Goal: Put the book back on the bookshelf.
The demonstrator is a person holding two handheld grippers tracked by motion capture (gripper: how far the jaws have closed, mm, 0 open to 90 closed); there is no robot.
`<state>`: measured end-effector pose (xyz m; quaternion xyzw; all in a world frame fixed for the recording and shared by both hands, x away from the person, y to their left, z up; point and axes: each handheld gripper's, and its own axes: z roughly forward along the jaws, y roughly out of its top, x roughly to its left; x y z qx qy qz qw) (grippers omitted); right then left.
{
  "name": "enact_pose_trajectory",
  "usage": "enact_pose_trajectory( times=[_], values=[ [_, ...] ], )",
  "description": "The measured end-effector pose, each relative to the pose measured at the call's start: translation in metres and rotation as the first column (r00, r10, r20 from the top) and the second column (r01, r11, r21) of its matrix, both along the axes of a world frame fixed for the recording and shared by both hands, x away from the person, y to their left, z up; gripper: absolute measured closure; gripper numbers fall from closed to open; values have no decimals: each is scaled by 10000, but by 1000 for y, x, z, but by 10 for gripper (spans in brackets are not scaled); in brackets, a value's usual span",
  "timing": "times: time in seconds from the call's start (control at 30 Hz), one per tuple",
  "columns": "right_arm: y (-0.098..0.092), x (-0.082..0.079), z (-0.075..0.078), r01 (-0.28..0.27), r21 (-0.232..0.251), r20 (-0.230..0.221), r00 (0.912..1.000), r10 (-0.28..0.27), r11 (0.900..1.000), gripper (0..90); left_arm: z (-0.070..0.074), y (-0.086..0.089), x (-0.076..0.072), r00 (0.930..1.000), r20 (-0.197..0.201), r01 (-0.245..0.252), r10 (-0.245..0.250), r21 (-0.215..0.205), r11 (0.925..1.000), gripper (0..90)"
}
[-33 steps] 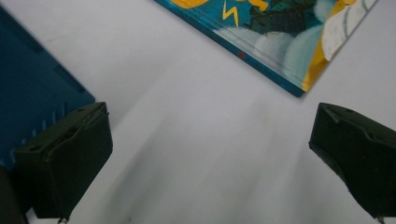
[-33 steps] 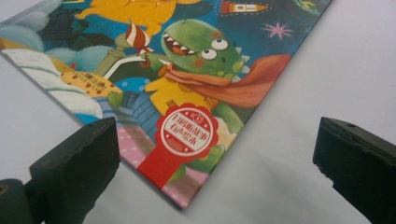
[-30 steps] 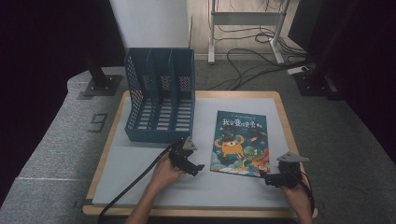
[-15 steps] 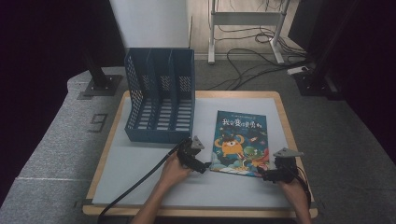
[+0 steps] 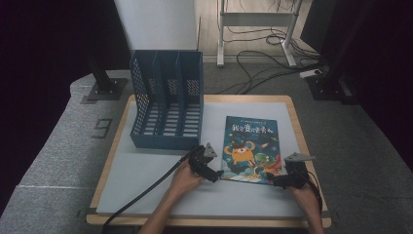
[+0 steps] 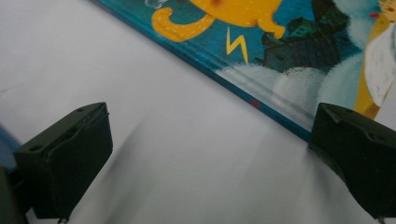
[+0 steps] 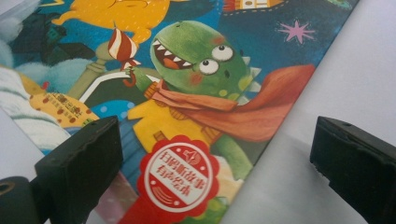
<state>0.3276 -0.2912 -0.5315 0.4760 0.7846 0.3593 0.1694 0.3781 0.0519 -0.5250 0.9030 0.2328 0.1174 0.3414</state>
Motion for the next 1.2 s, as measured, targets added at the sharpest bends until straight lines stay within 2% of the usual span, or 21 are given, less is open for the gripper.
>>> enact_pose_trajectory(
  times=[0.2, 0.33, 0.37, 0.43, 0.5, 0.6, 0.63, 0.73, 0.83, 0.87, 0.9, 0.93, 1.0, 1.07, 1.1, 1.13, 1.17, 1.2],
  values=[
    [-6, 1, 0, 21, -23, -68, 10000, -21, 10000, 23, -3, -12, -6, 9989, -196, 415, -422, -328, 9986, 0],
    [-12, 3, 1, 44, 0, -174, 9998, -44, 10000, 25, -3, -27, -12, 9949, -250, 971, -982, -418, 9944, 0],
    [-12, 3, 1, 44, 0, -174, 9998, -44, 10000, 25, -3, -27, -12, 9949, -250, 971, -982, -418, 9944, 0],
    [-15, 9, 0, 63, 90, -261, 9996, -61, 9999, 25, -4, -34, -11, 9906, -451, 1266, -1288, -475, 9908, 0],
    [-16, 13, 0, 20, 134, -287, 9996, -16, 9999, 24, -4, -36, -11, 9896, -552, 1299, -1330, -560, 9899, 0],
    [-14, 23, 0, 2, 160, -321, 9995, 4, 9999, 12, -4, -39, -5, 9825, -833, 1612, -1667, -697, 9845, 0],
    [-14, 23, 0, 2, 160, -321, 9995, 4, 9999, 12, -4, -39, -5, 9825, -833, 1612, -1667, -697, 9845, 0],
    [-11, 28, 1, 123, 24, -562, 9983, -121, 9999, 5, -5, -42, -1, 9720, -1098, 1993, -2075, -814, 9766, 0],
    [-12, 28, 2, 53, 34, -591, 9982, -51, 10000, 18, -5, -46, -4, 9634, -1125, 2347, -2432, -837, 9685, 0],
    [-13, 27, 2, -79, 56, -606, 9981, 83, 10000, 37, -4, -49, -7, 9619, -934, 2517, -2571, -653, 9656, 0],
    [-13, 27, 2, -79, 56, -606, 9981, 83, 10000, 37, -4, -49, -7, 9619, -934, 2517, -2571, -653, 9656, 0],
    [-13, 26, 3, -172, 26, -603, 9980, 173, 9998, 41, -4, -52, -9, 9674, -833, 2328, -2391, -783, 9694, 0],
    [-12, 23, 4, -147, -27, -664, 9977, 145, 9999, 50, -4, -55, -12, 9733, -574, 2178, -2222, -732, 9732, 0],
    [-12, 23, 4, -148, -35, -669, 9977, 145, 9999, 50, -4, -55, -12, 9736, -569, 2166, -2209, -730, 9735, 0],
    [-12, 22, 4, -147, -52, -661, 9977, 144, 9999, 50, -4, -54, -12, 9728, -589, 2194, -2239, -748, 9728, 0],
    [-13, 20, 4, -157, -2, -665, 9977, 156, 9999, 60, -3, -52, -10, 9687, -750, 2312, -2367, -754, 9700, 0],
    [-13, 20, 4, -105, 38, -652, 9978, 107, 9999, 70, -3, -52, -10, 9687, -750, 2312, -2367, -754, 9700, 0],
    [-14, 19, 4, -83, 63, -628, 9980, 87, 9999, 74, -3, -49, -5, 9610, -1131, 2451, -2524, -743, 9666, 0]
  ],
)
